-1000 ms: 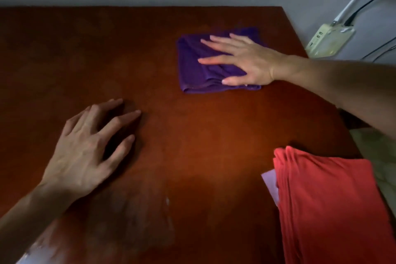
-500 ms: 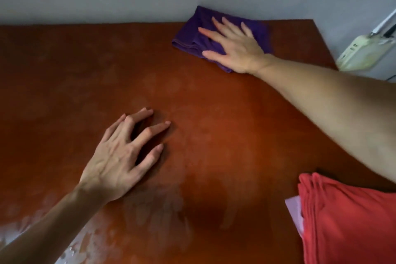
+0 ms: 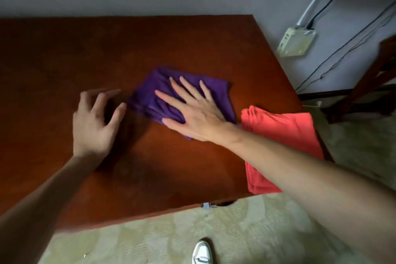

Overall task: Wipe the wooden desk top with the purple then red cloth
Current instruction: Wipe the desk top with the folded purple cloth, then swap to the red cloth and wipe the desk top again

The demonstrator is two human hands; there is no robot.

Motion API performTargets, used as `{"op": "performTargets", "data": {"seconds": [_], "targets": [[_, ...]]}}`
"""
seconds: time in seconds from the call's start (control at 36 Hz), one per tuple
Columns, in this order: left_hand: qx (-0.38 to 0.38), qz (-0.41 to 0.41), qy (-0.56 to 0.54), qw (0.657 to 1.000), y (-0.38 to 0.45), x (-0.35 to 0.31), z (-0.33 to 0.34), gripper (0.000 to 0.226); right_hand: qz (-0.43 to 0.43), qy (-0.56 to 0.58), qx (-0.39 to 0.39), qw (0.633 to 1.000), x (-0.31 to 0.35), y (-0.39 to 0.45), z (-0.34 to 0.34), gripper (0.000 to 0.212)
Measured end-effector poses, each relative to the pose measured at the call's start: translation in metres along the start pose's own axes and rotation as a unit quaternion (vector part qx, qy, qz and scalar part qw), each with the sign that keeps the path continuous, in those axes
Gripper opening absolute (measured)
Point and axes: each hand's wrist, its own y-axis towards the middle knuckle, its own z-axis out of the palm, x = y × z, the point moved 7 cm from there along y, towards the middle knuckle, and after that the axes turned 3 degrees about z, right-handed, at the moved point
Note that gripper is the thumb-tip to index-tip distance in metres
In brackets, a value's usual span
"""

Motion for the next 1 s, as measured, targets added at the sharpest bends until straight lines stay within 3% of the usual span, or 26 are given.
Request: {"op": "performTargets", "data": {"seconds": [0.06, 0.19, 0.33, 0.47, 0.56, 0.69, 0.81, 0.92, 1.0], "targets": [[-0.006, -0.018, -0.03, 0.999, -0.033, -0.002, -0.009, 0.044, -0.017, 0.013, 0.006, 1.0, 0.024, -0.041, -0.001, 0.074], [0.019, 0.03, -0.036, 0.999, -0.086, -0.026, -0.035, 0.04, -0.092, 0.022, 0.019, 0.995, 0.072, -0.128, -0.006, 0.07], [0.025, -0.009, -0.046, 0.999, -0.107, -0.037, -0.058, 0.043, -0.135, 0.016, 0.071, 0.988, 0.087, -0.158, -0.011, 0.068], [0.076, -0.039, -0.015, 0.996, -0.124, -0.057, -0.062, 0.06, -0.06, 0.058, 0.178, 0.98, 0.08, -0.166, -0.035, 0.077], [0.128, -0.031, 0.026, 0.991, -0.128, -0.074, -0.057, 0.07, -0.002, 0.041, 0.163, 0.986, 0.06, -0.184, -0.066, 0.07], [0.192, 0.062, 0.076, 0.976, -0.135, -0.126, -0.05, 0.042, 0.12, 0.01, 0.182, 0.976, 0.001, -0.222, -0.101, 0.064], [0.228, 0.188, 0.13, 0.946, -0.138, -0.155, -0.034, 0.046, 0.175, 0.006, 0.19, 0.966, -0.041, -0.235, -0.115, 0.062], [0.245, 0.204, 0.154, 0.935, -0.126, -0.166, -0.014, 0.049, 0.159, 0.009, 0.154, 0.975, -0.059, -0.227, -0.114, 0.075], [0.248, 0.196, 0.148, 0.937, -0.11, -0.171, 0.006, 0.049, 0.101, 0.0, 0.104, 0.989, -0.067, -0.212, -0.108, 0.064]]}}
